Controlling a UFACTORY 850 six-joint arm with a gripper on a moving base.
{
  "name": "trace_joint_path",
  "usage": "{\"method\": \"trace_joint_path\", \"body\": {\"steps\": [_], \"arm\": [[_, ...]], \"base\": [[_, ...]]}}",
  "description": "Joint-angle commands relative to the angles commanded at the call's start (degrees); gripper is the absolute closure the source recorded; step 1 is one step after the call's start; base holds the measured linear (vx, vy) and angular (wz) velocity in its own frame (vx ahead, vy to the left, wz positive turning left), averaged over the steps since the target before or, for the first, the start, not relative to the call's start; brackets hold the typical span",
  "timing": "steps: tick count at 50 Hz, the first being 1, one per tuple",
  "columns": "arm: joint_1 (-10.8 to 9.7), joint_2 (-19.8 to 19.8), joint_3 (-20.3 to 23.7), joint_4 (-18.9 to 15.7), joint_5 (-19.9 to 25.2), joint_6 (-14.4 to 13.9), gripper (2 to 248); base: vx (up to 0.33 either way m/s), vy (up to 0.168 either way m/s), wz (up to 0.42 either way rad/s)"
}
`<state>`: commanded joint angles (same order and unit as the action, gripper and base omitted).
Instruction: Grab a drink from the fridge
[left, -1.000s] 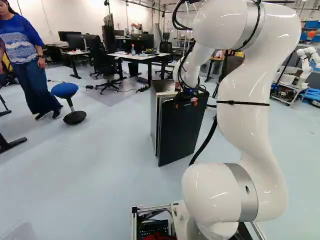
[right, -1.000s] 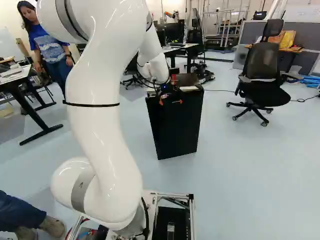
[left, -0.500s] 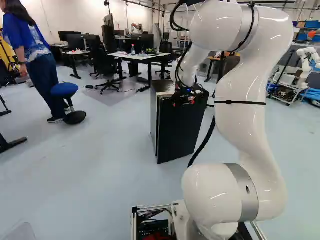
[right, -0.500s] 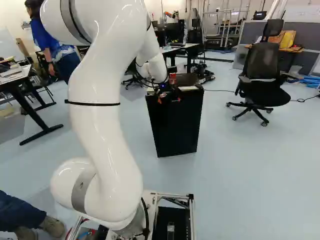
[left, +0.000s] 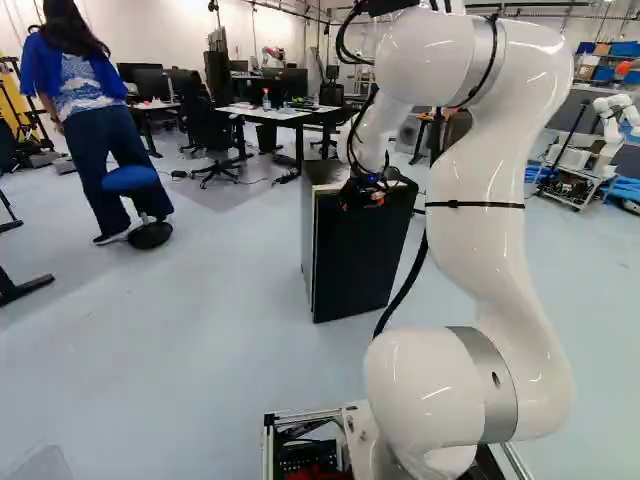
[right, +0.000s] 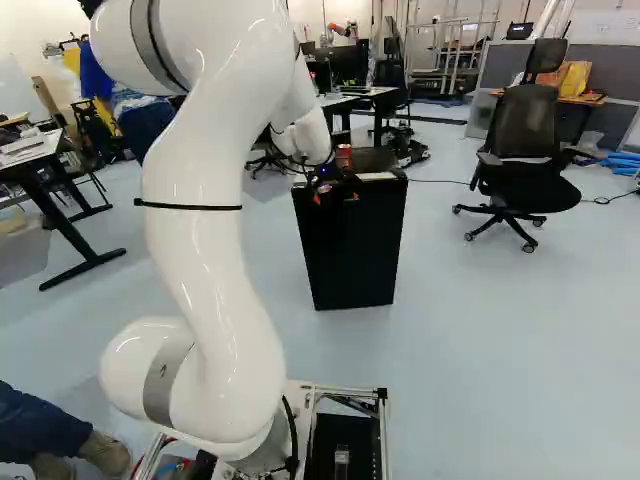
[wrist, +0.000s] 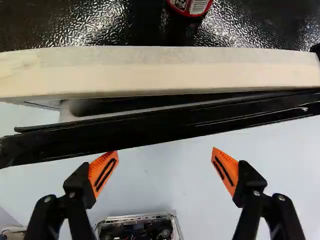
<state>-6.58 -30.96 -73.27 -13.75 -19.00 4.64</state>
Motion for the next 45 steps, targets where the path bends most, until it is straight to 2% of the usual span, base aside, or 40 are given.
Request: {"method": "trace_joint_path", "body": {"steps": [45], "arm": [[0.57,-0.58,-0.82,0.0,3.55,0.0,3]], "base": [[0.0,0.0,0.0]]}}
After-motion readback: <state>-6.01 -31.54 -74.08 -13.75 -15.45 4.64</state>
